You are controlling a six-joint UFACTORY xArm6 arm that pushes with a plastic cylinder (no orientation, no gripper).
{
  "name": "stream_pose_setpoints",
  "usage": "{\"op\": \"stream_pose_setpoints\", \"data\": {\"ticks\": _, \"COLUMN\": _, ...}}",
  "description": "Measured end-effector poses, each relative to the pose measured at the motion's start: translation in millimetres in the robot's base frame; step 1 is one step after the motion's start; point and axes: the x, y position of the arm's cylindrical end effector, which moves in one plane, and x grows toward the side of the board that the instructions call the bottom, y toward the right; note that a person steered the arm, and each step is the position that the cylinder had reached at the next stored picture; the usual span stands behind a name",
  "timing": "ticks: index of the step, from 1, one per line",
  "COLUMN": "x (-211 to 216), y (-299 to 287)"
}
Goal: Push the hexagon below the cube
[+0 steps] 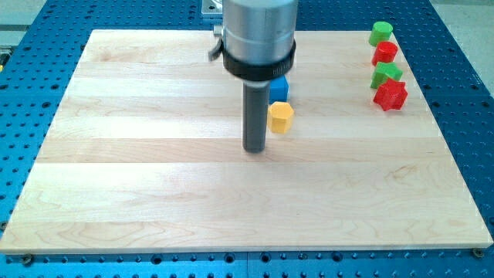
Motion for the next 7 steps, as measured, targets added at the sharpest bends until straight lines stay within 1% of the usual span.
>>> {"op": "stream_pose_setpoints", "data": {"ticks": 1, "x": 28.8, "y": 34.8}}
{"op": "stream_pose_setpoints", "data": {"ticks": 2, "x": 26.5, "y": 55.0}}
{"op": "stream_pose_setpoints", "data": {"ticks": 3, "x": -10.7, "y": 50.6}}
{"op": "stream_pose_setpoints", "data": {"ticks": 5, "x": -33.0, "y": 47.6}}
{"op": "stream_pose_setpoints", "data": {"ticks": 7, "x": -41.0, "y": 47.6}}
